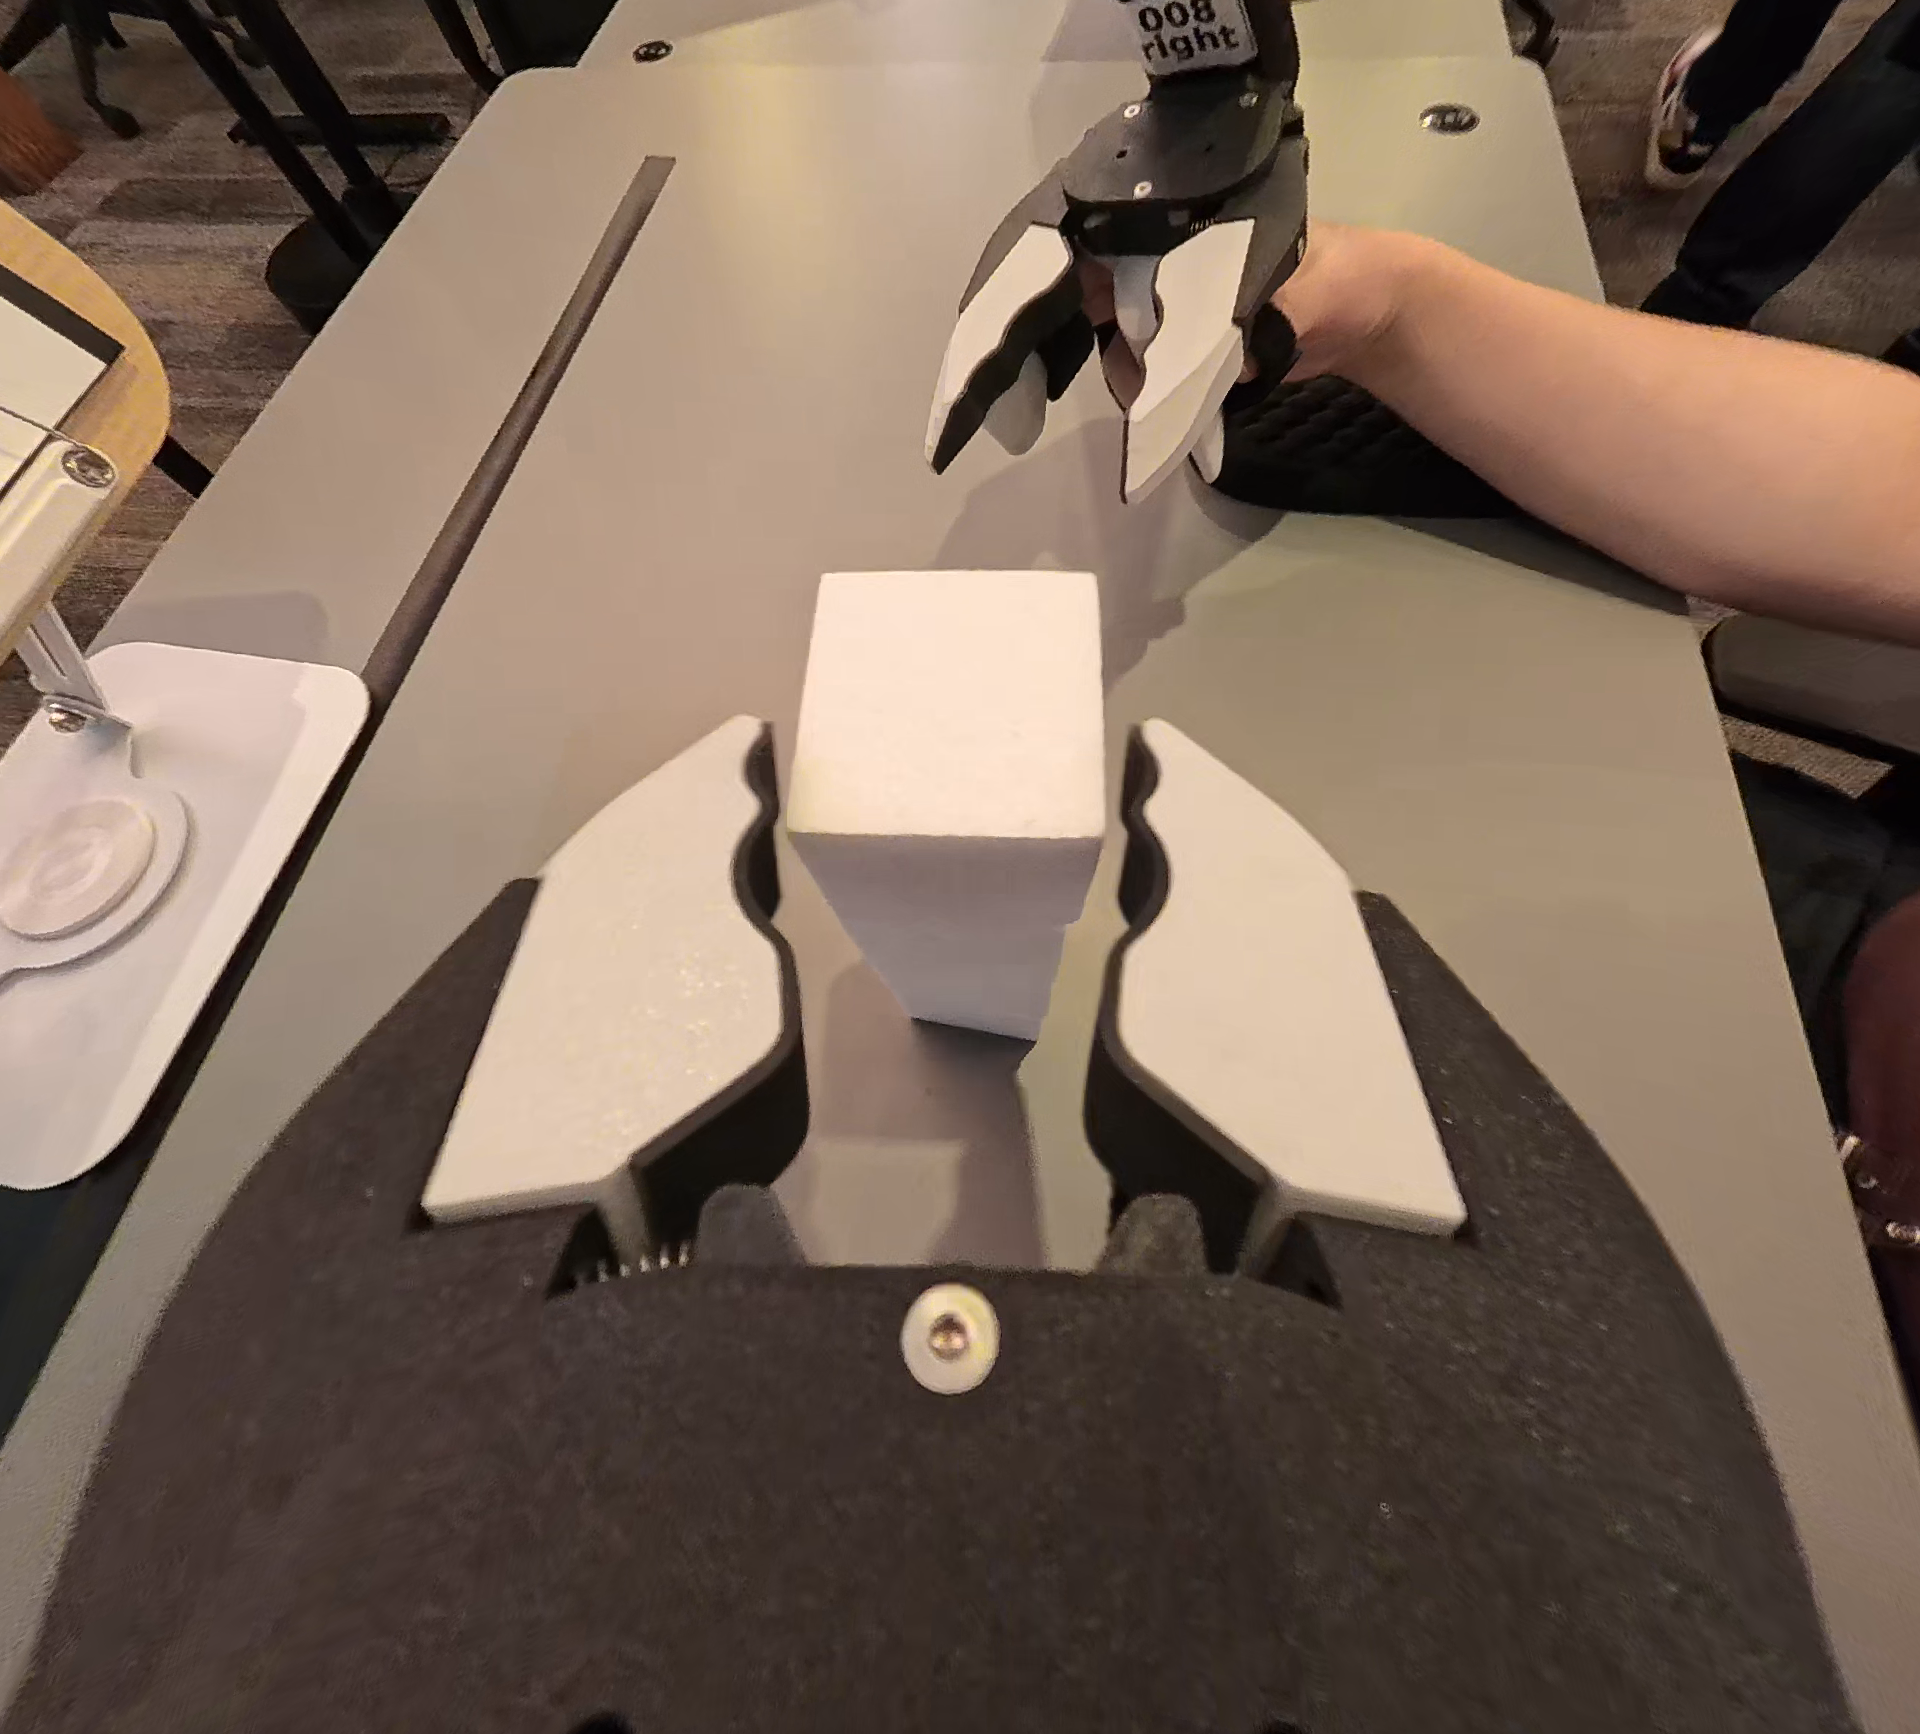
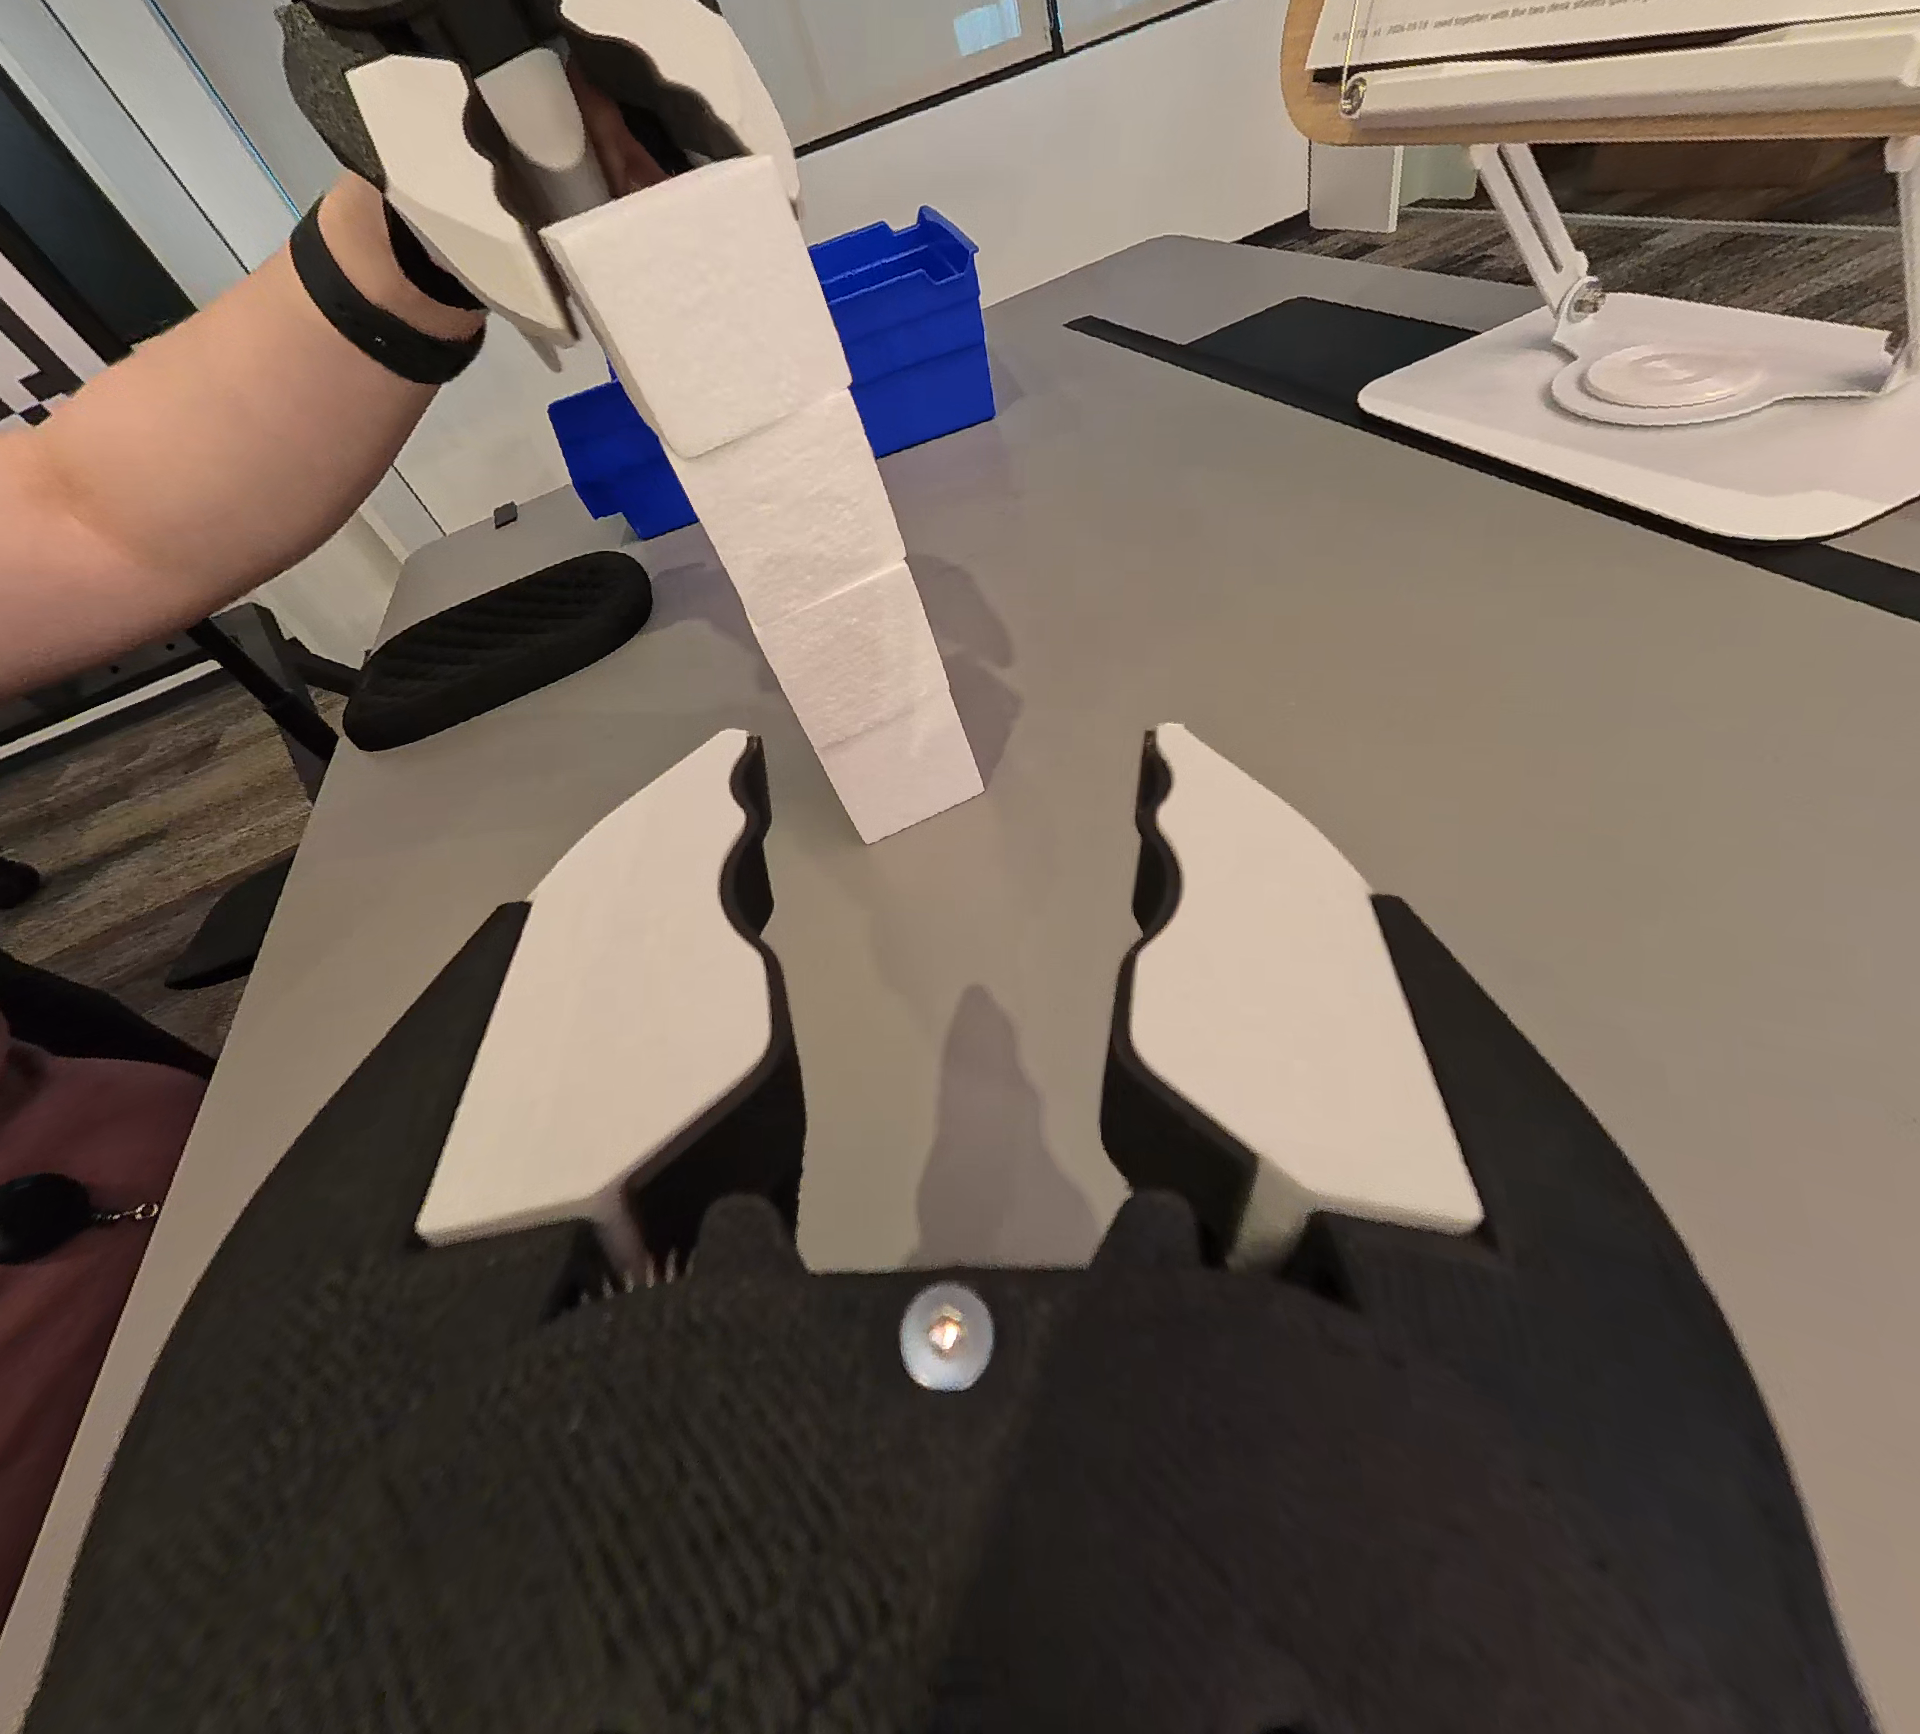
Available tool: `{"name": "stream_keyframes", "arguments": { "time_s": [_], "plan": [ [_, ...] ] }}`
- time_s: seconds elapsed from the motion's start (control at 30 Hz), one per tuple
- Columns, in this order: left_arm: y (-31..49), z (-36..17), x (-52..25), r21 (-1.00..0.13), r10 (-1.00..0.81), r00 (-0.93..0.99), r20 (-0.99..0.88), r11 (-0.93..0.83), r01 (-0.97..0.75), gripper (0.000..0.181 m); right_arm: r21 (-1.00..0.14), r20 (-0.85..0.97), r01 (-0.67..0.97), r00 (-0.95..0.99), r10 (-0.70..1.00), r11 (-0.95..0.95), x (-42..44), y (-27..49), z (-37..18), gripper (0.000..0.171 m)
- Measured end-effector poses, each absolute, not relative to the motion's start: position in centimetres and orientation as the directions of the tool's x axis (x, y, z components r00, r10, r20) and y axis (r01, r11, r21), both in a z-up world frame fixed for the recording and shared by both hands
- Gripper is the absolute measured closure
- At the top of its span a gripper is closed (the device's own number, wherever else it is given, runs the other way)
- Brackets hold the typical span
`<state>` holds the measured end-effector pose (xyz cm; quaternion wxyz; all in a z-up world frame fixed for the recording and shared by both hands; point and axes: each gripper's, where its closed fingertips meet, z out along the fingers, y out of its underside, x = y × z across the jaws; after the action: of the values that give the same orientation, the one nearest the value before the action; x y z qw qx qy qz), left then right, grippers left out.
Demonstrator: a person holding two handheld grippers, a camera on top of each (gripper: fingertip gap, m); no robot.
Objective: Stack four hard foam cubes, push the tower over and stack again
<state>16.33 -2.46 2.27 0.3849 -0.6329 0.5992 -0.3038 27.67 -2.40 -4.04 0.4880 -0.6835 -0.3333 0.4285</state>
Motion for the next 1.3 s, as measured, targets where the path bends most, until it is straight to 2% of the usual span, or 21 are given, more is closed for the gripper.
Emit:
{"name": "stream_keyframes", "arguments": {
  "time_s": [0.1, 0.2, 0.3, 0.37, 0.43, 0.47, 0.5, 0.6, 0.67, 0.8, 0.9, 1.03, 1.2, 1.23, 1.3],
  "plan": [
    [-3.2, 3.7, 15.7, -0.886, -0.992, 0.125, -0.035, -0.027, -0.462, 0.103, -0.954, -0.258, 0.036, 0.410, 0.875, -0.299, 27.8, -2.5, -4.0, 0.102],
    [-3.8, 5.2, 13.2, -0.935, -0.976, 0.217, -0.015, -0.064, -0.349, 0.096, -0.955, -0.259, 0.023, 0.415, 0.872, -0.294, 28.1, -2.4, -3.7, 0.102],
    [-3.1, 2.7, 9.4, -0.937, -0.916, 0.401, 0.028, -0.163, -0.308, 0.103, -0.955, -0.267, 0.000, 0.440, 0.857, -0.298, 28.8, -1.9, -3.5, 0.102],
    [-2.2, -2.1, 6.5, -0.875, -0.839, 0.544, 0.006, -0.268, -0.404, 0.118, -0.950, -0.284, -0.017, 0.466, 0.838, -0.312, 29.5, -1.4, -3.6, 0.102],
    [-1.8, -6.2, 4.8, -0.820, -0.765, 0.644, 0.004, -0.371, -0.436, 0.149, -0.945, -0.301, -0.039, 0.501, 0.812, -0.326, 30.3, -0.8, -3.8, 0.103],
    [-2.3, -7.5, 5.2, -0.813, -0.764, 0.642, 0.062, -0.412, -0.412, 0.173, -0.942, -0.307, -0.050, 0.522, 0.796, -0.331, 30.8, -0.5, -3.8, 0.104],
    [-3.1, -8.5, 6.1, -0.801, -0.775, 0.613, 0.149, -0.458, -0.384, 0.181, -0.942, -0.310, -0.060, 0.539, 0.783, -0.331, 31.3, -0.2, -3.9, 0.105],
    [-3.1, -10.2, 8.0, -0.769, -0.727, 0.637, 0.254, -0.551, -0.323, 0.181, -0.943, -0.303, -0.072, 0.592, 0.747, -0.325, 32.9, 0.3, -3.9, 0.113],
    [-1.7, -10.3, 9.0, -0.785, -0.691, 0.692, 0.210, -0.541, -0.301, 0.181, -0.944, -0.297, -0.083, 0.632, 0.716, -0.318, 34.1, 0.6, -3.9, 0.119],
    [-0.4, -9.4, 12.4, -0.790, -0.679, 0.725, 0.116, -0.505, -0.347, 0.181, -0.938, -0.322, -0.133, 0.677, 0.662, -0.320, 36.4, 1.1, -3.8, 0.120],
    [-0.1, -7.7, 15.5, -0.805, -0.706, 0.708, 0.007, -0.424, -0.414, 0.181, -0.931, -0.349, -0.170, 0.677, 0.648, -0.324, 37.2, 1.2, -3.6, 0.120],
    [-0.5, -6.3, 19.6, -0.791, -0.753, 0.656, -0.043, -0.376, -0.483, 0.181, -0.930, -0.350, -0.182, 0.699, 0.623, -0.319, 38.3, 1.3, -3.5, 0.120],
    [-0.1, -5.3, 20.9, -0.817, -0.751, 0.652, -0.103, -0.310, -0.486, 0.181, -0.939, -0.324, -0.192, 0.769, 0.552, -0.284, 41.4, 1.3, -3.4, 0.118],
    [0.0, -5.2, 20.8, -0.829, -0.753, 0.652, -0.090, -0.306, -0.468, 0.178, -0.942, -0.316, -0.195, 0.787, 0.530, -0.272, 42.2, 1.3, -3.4, 0.118],
    [0.1, -5.3, 20.3, -0.855, -0.760, 0.649, -0.036, -0.312, -0.413, 0.160, -0.948, -0.295, -0.192, 0.826, 0.480, -0.253, 44.1, 1.2, -3.4, 0.116]
  ]
}}
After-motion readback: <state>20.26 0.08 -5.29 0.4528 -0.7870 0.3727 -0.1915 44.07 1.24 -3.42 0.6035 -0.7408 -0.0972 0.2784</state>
